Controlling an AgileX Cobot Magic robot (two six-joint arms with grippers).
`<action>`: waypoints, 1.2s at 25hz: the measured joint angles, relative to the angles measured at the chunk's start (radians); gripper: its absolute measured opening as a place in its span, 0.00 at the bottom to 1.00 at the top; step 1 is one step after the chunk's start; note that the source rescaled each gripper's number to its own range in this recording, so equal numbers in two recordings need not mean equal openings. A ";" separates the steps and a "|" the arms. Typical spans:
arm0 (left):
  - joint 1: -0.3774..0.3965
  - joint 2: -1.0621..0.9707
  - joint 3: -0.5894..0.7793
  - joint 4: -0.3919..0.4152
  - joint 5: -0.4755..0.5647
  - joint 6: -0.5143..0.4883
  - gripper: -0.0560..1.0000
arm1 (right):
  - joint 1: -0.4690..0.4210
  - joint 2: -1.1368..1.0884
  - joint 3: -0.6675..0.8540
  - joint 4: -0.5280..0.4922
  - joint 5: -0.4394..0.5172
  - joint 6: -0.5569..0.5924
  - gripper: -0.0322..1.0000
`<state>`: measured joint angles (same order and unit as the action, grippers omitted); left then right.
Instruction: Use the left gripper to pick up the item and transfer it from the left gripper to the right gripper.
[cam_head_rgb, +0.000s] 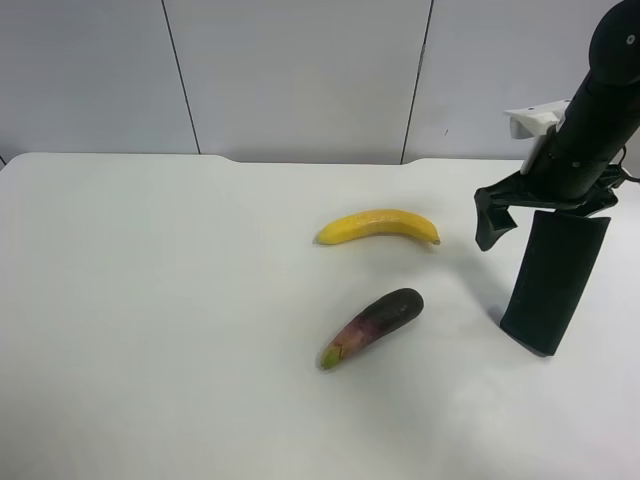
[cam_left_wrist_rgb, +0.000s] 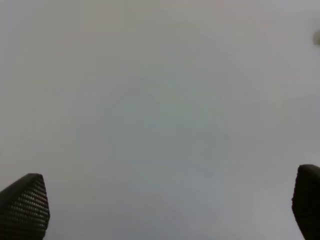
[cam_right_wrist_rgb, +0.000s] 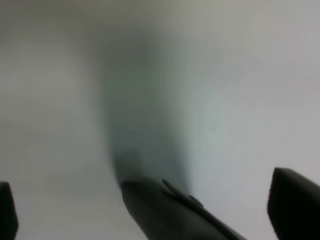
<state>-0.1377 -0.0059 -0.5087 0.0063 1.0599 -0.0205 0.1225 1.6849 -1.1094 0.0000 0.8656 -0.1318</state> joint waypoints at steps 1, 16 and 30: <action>0.000 0.000 0.000 0.000 0.000 0.000 0.99 | 0.000 0.001 0.000 0.000 -0.007 0.000 1.00; 0.000 0.000 0.000 0.000 0.000 0.000 0.99 | 0.000 0.001 0.000 0.186 -0.135 -0.157 1.00; 0.000 0.000 0.000 0.000 0.000 0.000 0.99 | 0.000 -0.190 0.000 0.156 0.008 -0.177 1.00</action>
<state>-0.1377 -0.0059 -0.5087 0.0063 1.0599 -0.0205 0.1225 1.4950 -1.1094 0.1557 0.8733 -0.3084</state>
